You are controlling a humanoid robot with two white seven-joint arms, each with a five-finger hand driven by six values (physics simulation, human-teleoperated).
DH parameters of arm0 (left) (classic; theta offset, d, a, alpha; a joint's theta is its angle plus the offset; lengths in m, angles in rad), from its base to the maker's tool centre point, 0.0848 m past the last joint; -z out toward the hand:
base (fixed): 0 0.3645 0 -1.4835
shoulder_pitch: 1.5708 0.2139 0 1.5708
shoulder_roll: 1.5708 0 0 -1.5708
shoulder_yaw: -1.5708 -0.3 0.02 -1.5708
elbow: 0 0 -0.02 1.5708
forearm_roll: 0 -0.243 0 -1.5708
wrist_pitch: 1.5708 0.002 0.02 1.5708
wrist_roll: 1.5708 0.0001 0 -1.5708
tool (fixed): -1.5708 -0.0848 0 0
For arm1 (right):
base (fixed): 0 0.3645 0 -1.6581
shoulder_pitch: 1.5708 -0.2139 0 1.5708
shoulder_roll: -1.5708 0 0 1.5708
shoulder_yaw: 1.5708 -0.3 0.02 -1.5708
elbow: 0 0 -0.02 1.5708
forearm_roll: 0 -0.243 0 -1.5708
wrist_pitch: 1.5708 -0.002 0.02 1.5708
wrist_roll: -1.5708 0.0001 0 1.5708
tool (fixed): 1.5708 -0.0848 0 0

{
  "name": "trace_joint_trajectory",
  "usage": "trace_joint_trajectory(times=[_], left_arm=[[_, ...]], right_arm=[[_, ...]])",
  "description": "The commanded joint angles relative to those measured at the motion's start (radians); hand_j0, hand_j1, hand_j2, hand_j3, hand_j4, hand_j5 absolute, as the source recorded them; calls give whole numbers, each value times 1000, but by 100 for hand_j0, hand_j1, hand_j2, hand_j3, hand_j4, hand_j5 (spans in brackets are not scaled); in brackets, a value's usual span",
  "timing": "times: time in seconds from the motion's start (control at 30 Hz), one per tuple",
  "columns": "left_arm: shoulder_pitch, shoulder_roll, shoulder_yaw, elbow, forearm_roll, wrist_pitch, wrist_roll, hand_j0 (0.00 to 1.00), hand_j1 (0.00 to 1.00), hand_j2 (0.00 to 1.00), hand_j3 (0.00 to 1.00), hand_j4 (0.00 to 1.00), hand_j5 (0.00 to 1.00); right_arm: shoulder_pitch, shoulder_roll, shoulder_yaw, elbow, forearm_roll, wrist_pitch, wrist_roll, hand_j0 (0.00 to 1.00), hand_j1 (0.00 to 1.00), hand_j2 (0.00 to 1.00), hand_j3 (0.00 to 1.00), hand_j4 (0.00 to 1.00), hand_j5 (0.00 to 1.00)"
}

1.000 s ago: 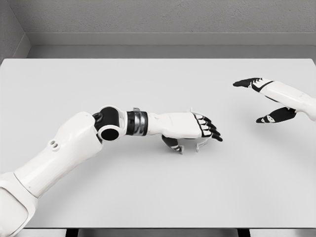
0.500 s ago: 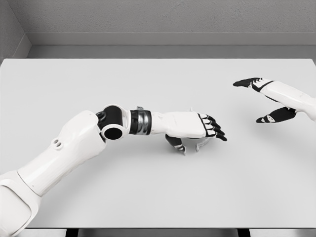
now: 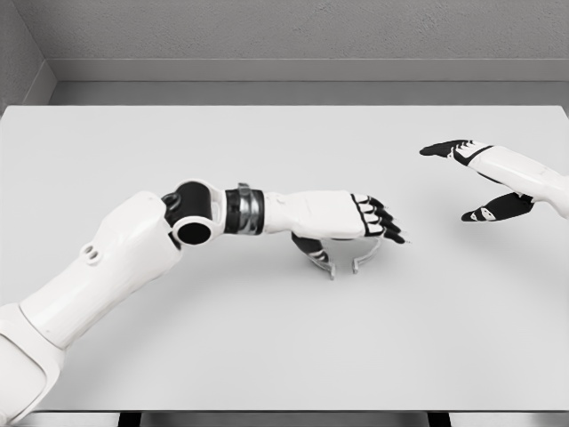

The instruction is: Assemble PVC drainage pipe clamps

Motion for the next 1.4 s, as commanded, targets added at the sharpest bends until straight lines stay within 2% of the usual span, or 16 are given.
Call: trace_joint_trajectory(times=[0.0,0.07,0.27,0.63,0.73,1.37], left_arm=[[2,41,8,-17,3,2,-3,99,99,99,99,99,99],[6,39,4,-3,-31,2,-5,99,99,99,99,99,99],[6,4,4,58,-44,2,-5,99,99,99,99,99,99],[6,-1,-4,57,-47,2,-5,99,99,99,99,99,99],[14,-24,-4,60,-81,2,-3,99,99,99,99,99,99],[15,-48,-12,60,-83,2,-2,98,98,98,98,98,98]], right_arm=[[0,-1,0,0,-8,3,0,100,100,100,100,100,100],[0,-1,0,0,-8,3,0,100,100,100,100,100,100],[0,-1,0,0,-6,3,0,100,100,100,100,100,100],[2,-1,0,0,-8,3,0,100,100,100,100,100,100],[2,-1,0,0,-6,3,0,100,100,100,100,100,100],[2,-3,-3,7,-8,3,0,100,100,100,100,100,100]])
